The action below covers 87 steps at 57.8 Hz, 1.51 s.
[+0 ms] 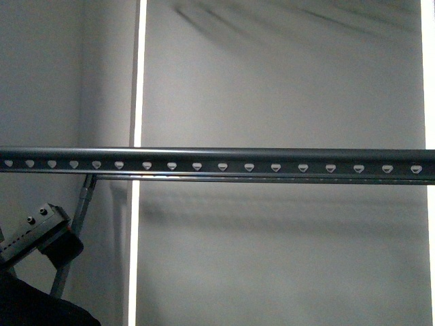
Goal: Hang clothes on hanger
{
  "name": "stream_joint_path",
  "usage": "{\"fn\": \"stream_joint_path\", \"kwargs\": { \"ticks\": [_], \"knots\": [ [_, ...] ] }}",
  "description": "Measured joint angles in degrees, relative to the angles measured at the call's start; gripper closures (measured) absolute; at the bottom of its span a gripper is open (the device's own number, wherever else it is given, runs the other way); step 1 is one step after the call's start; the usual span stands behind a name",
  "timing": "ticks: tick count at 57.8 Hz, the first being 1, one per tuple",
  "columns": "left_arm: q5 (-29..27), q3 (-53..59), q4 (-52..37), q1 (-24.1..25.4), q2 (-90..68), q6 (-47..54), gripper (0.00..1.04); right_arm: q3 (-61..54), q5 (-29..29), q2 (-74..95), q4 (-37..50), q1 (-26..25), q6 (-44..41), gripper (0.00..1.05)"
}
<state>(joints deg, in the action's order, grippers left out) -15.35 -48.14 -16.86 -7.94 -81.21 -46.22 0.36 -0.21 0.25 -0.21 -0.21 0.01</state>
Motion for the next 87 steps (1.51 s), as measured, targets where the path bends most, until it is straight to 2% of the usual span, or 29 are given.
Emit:
{"fn": "stream_joint_path", "kwargs": {
  "ticks": [8, 14, 23, 29, 34, 39, 47, 51, 59, 66, 71, 75, 79, 87],
  "knots": [
    [-0.92, -6.03, 0.04, 0.7, -6.97, -1.18, 0.07, 0.0, -0.02, 0.0, 0.0, 0.0, 0.0, 0.07],
    [-1.75, -9.49, 0.37, 0.83, -10.49, -1.29, 0.19, 0.0, 0.0, 0.0, 0.0, 0.0, 0.0, 0.07],
    [-2.34, -13.07, 1.16, 0.81, -13.25, 0.04, 0.53, 0.0, 0.0, 0.0, 0.0, 0.0, 0.0, 0.07],
    [-0.2, -12.24, 2.27, 0.17, -12.37, 2.62, 0.76, 0.0, 0.0, 0.0, 0.0, 0.0, 0.0, 0.07],
    [1.49, -8.85, 2.38, -0.33, -9.88, 3.87, 0.9, 0.0, 0.0, 0.0, 0.0, 0.0, 0.0, 0.07],
    [6.01, -2.78, 2.78, -0.5, -5.09, 3.93, 1.0, 0.0, 0.0, 0.0, 0.0, 0.0, 0.0, 0.07],
    [15.19, 7.91, 6.84, -0.52, 6.49, 11.69, 1.0, 0.0, 0.0, 0.0, 0.0, 0.0, 0.0, 0.07],
    [21.53, 12.9, 10.54, 0.74, 14.27, 17.07, 1.0, 0.0, 0.0, 0.0, 0.0, 0.0, 0.0, 0.07],
    [33.57, 15.63, 18.21, 4.92, 22.34, 27.08, 1.0, 0.0, 0.0, 0.0, 0.0, 0.0, 0.0, 0.07],
    [47.39, 12.96, 29.46, 11.67, 22.62, 42.27, 1.0, 0.0, -0.02, 0.0, 0.0, 0.0, 0.0, 0.07],
    [49.29, 10.16, 30.88, 14.82, 20.28, 52.39, 1.0, 0.0, 0.0, 0.0, 0.0, 0.0, 0.0, 0.07],
    [49.33, 6.47, 29.27, 16.83, 17.25, 66.38, 1.0, 0.0, 0.02, 0.0, 0.0, 0.0, 0.0, 0.07],
    [49.05, 5.01, 22.62, 16.83, 15.17, 80.96, 1.0, 0.0, -0.02, 0.0, 0.0, 0.0, 0.0, 0.07],
    [48.96, 1.99, 15.82, 14.58, 11.5, 100.28, 1.0, 0.0, -0.02, 0.0, 0.0, 0.0, 0.0, 0.07]
  ]
}}
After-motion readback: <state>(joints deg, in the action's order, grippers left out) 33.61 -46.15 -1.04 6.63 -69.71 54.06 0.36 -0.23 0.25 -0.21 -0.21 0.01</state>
